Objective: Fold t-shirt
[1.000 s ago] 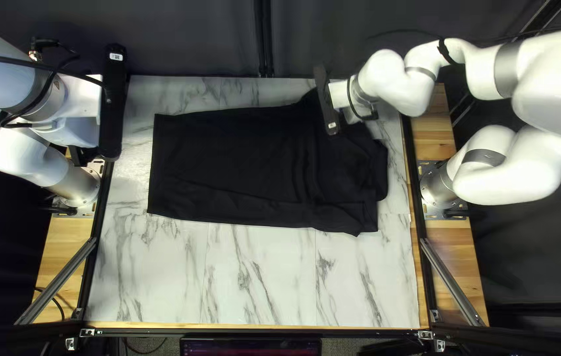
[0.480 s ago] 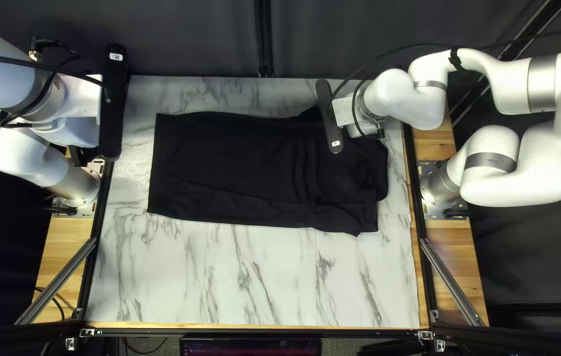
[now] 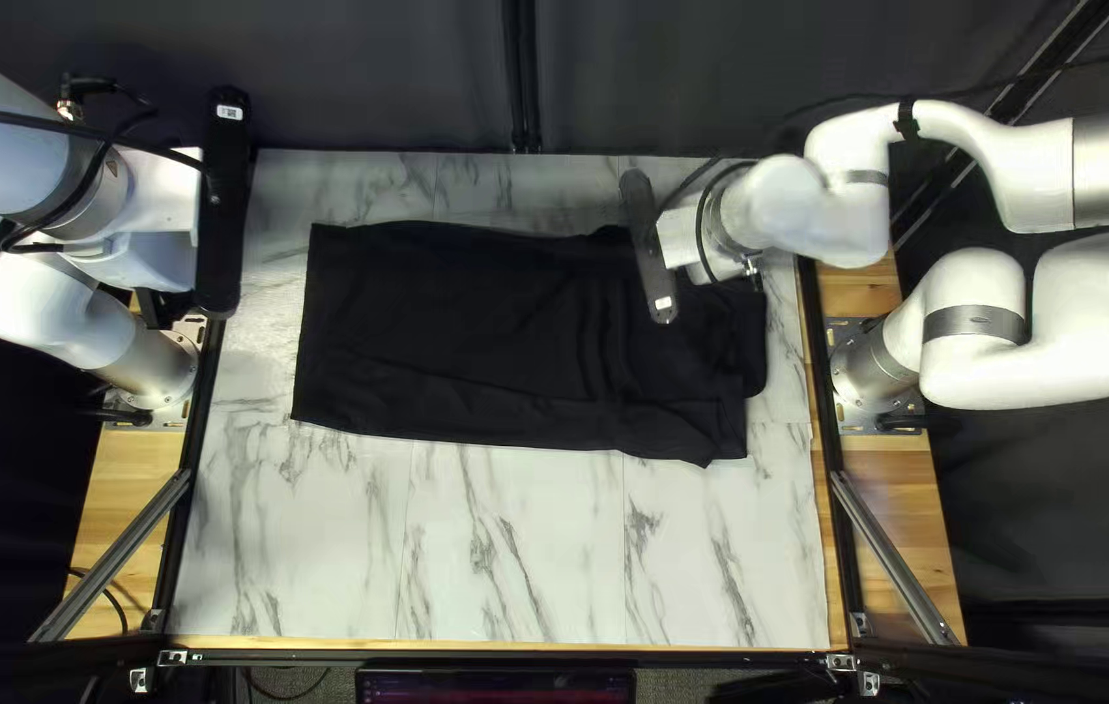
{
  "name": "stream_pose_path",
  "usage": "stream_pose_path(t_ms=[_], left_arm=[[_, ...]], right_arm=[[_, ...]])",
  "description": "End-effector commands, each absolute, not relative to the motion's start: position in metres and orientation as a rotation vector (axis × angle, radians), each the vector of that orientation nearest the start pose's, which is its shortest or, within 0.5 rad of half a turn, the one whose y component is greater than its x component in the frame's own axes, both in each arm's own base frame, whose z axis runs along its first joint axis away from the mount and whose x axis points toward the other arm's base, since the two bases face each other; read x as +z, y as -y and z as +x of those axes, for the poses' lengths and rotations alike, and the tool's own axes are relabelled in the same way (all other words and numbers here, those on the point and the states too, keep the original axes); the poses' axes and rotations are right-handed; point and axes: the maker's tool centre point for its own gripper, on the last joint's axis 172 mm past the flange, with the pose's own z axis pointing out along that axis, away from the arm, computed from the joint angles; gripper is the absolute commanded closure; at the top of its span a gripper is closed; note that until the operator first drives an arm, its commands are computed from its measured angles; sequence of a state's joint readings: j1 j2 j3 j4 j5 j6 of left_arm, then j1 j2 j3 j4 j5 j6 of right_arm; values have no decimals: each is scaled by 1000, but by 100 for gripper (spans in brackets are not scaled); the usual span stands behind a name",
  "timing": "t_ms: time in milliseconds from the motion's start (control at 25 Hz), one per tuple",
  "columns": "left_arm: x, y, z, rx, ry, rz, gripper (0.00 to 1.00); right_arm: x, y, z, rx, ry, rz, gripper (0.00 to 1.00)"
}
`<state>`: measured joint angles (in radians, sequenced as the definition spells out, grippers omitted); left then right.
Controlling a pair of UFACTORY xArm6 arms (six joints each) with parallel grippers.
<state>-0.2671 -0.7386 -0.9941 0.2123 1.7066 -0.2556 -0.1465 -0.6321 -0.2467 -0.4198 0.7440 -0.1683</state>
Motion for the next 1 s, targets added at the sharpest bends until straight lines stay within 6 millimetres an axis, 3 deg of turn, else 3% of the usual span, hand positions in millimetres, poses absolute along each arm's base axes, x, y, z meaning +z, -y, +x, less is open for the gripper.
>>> stream_pose_path(t_ms=[40,280,520,840,1000], left_arm=[[384,11,262,-117,29,-2943,0],[384,11,262,-117,29,-2943,0],[384,11,262,-117,29,-2943,0],[384,11,262,-117,29,-2943,0],[384,11,262,-117,29,-2943,0]], right_arm=[[114,78,293,-145,549,-3410,100],[95,60,294,-133,574,-3394,100],[59,48,290,-109,603,-3349,100],[48,41,288,-86,627,-3314,100],[55,40,282,-76,616,-3318,100]])
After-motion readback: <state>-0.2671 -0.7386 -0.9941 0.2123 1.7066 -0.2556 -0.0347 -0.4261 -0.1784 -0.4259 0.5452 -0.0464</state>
